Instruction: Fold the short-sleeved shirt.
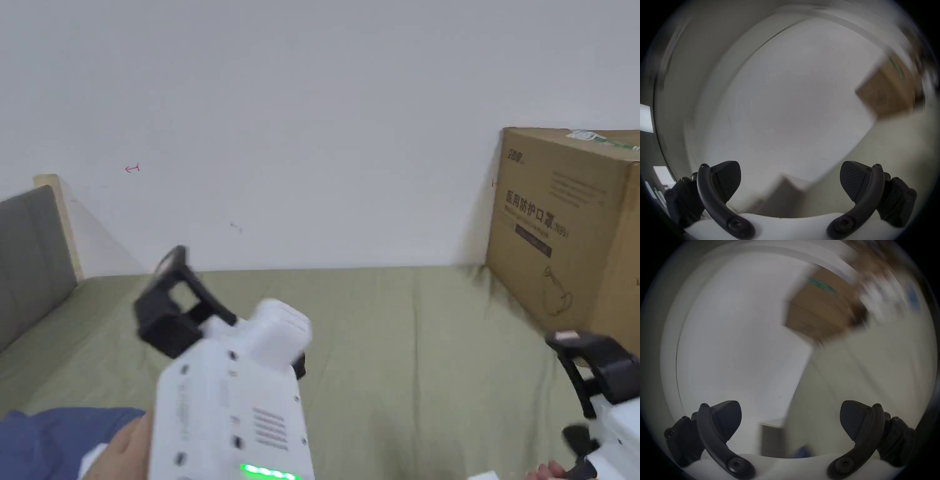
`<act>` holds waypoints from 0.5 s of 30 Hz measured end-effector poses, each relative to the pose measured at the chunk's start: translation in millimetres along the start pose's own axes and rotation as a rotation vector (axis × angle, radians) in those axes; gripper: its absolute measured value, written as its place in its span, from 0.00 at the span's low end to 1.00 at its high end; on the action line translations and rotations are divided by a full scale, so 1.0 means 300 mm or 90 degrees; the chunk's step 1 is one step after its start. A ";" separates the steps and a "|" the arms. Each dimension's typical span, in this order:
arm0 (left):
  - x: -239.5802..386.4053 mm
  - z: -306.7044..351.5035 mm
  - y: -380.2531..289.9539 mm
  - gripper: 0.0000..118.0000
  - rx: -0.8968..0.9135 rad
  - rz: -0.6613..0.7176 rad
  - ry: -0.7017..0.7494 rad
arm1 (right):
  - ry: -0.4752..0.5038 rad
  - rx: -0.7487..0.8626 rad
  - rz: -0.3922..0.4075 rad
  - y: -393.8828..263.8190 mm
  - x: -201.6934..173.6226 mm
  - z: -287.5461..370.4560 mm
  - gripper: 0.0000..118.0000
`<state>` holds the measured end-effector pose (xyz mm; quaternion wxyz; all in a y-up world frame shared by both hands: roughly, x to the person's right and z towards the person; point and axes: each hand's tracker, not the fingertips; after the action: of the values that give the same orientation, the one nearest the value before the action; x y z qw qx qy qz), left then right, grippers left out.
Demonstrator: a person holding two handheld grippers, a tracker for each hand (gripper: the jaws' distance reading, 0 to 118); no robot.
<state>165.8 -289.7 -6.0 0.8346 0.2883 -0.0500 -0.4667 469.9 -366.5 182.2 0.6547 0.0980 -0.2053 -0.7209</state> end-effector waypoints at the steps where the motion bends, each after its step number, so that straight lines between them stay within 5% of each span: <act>1: 0.057 0.013 -0.004 1.00 0.057 -0.140 0.036 | -0.043 -0.015 -0.127 0.012 0.078 -0.013 1.00; 3: 0.133 0.034 -0.029 1.00 0.161 -0.303 0.074 | -0.062 -0.009 -0.262 0.009 0.203 -0.020 1.00; 4: 0.145 0.043 -0.035 1.00 0.173 -0.283 0.045 | -0.075 -0.014 -0.265 0.010 0.216 -0.023 1.00; 8: 0.076 0.022 0.017 1.00 0.048 -0.010 -0.066 | -0.009 0.012 -0.086 0.016 0.093 -0.020 1.00; 11: -0.046 -0.049 0.018 1.00 -0.079 0.302 -0.124 | 0.053 0.061 0.189 -0.031 -0.115 0.004 1.00; 15: -0.134 -0.124 -0.091 1.00 -0.196 0.672 -0.222 | 0.058 0.167 0.663 -0.162 -0.298 0.016 1.00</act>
<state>135.8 -251.9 -43.9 0.9662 0.0183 -0.2555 -0.0297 435.0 -274.8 154.5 0.9160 0.0956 -0.2866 -0.2639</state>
